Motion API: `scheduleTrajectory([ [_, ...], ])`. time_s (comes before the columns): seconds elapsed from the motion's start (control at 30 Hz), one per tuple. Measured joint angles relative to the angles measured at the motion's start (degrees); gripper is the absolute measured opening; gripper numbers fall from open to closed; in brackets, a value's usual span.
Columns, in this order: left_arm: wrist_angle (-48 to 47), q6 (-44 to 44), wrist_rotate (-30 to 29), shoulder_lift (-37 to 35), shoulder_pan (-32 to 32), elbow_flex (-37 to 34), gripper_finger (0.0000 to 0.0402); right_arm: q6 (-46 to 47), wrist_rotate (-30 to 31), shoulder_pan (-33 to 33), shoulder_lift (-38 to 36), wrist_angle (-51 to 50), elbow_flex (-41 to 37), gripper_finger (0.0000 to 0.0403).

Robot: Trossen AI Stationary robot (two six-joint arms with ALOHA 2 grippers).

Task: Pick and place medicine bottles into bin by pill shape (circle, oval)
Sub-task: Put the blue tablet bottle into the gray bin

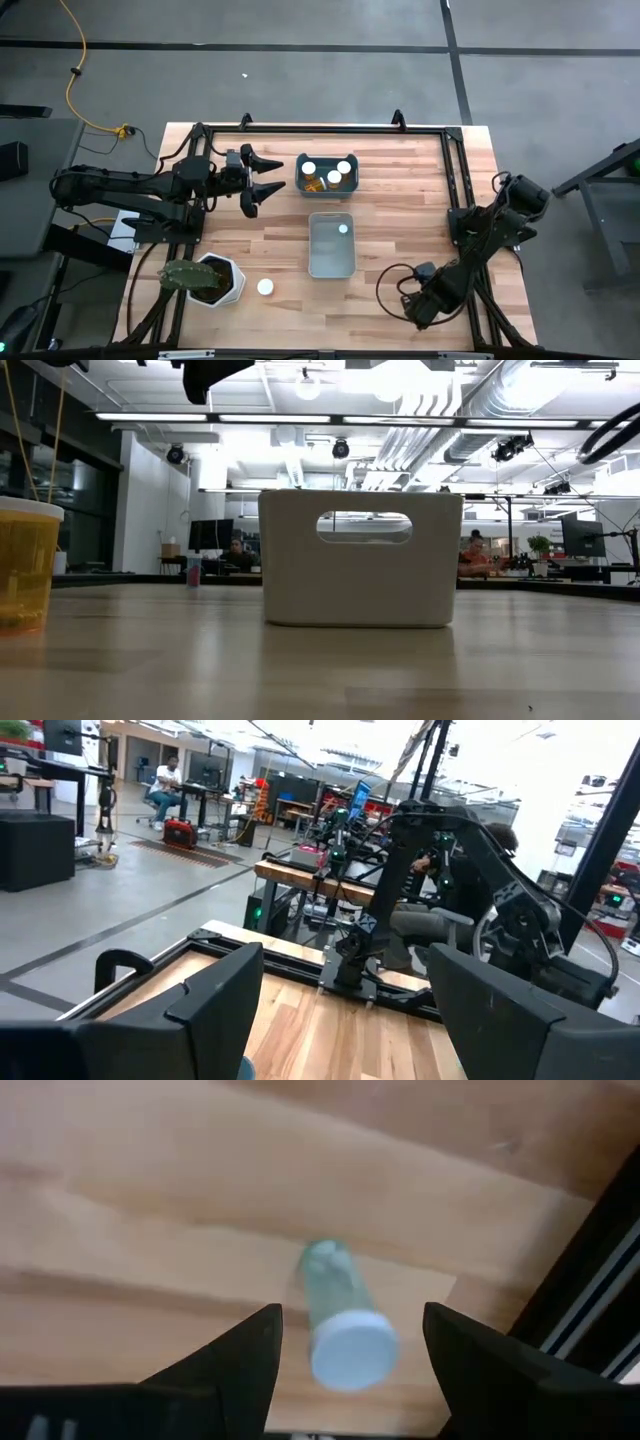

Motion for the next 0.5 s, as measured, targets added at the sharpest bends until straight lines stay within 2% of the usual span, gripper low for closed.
scheduleTrajectory([
  [0.17, 0.04, 0.02, -0.02, -0.02, -0.01, 0.00, 0.0270, 1.73, 0.76, -0.14, 0.13, -0.43, 0.00, 0.0236],
  [0.3, 0.07, 1.42, -0.04, 0.00, -0.02, 0.00, 0.0270, 1.05, -1.01, -0.14, 0.13, 0.10, 0.00, 0.0234],
  [0.5, 0.07, 1.96, -0.06, 0.00, -0.02, 0.00, 0.0270, 0.85, -1.67, -0.14, 0.13, 0.13, 0.00, 0.0198],
])
